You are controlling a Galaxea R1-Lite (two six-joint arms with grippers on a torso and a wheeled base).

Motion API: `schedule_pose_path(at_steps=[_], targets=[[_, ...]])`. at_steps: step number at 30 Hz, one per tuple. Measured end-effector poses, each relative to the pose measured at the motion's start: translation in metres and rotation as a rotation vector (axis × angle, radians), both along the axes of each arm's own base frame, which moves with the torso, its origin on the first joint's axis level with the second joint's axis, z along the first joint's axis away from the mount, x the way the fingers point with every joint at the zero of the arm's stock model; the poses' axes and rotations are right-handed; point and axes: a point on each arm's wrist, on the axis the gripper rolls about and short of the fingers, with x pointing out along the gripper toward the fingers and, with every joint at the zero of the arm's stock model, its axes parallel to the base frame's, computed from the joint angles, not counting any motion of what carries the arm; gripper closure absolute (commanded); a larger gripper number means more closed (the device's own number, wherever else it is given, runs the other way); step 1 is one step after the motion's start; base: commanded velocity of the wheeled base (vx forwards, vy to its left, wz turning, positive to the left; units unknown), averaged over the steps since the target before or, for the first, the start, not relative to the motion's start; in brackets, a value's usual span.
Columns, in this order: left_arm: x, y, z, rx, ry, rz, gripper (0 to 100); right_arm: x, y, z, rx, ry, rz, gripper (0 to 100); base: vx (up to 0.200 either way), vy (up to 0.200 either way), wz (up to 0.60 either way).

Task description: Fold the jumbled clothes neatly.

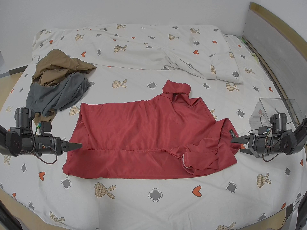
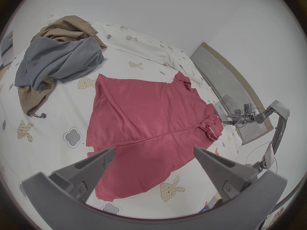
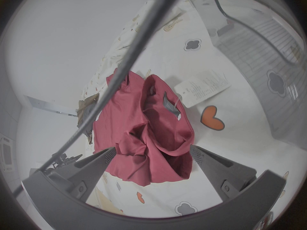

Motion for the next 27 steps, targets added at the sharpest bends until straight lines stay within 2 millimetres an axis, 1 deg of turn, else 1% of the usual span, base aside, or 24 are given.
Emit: schedule_pose_path(at_steps=[3,10,14,18,19,23,27], targets=[[0.000,0.000,0.000,0.000,-0.001,0.000,0,0.006,-0.002,-0.008,-0.010,-0.001,0.004,0,0.000,0.000,0.00],[0.000,0.000,0.000,0.000,0.000,0.000,0,0.016,-0.010,-0.012,-0.027,-0.044,-0.004,0,0.000,0.000,0.00],[0.000,0.000,0.000,0.000,0.001,0.000,0,0.020,-0.008,-0.013,-0.027,-0.050,0.003,0,0.000,0.000,0.00],[0.000,0.000,-0.001,0.000,0.003,0.000,0,0.022,-0.003,-0.017,-0.033,-0.047,0.030,0,0.000,0.000,0.00],[0.000,0.000,-0.001,0.000,0.003,0.000,0,0.023,-0.002,-0.018,-0.039,-0.049,0.038,100,0.000,0.000,0.00],[0.000,0.000,-0.001,-0.001,0.003,0.000,0,0.024,0.001,-0.022,-0.062,-0.061,0.072,100,0.000,0.000,0.00],[0.000,0.000,-0.001,0.000,0.003,0.000,0,0.023,0.000,-0.027,-0.069,-0.049,0.071,100,0.000,0.000,0.00]])
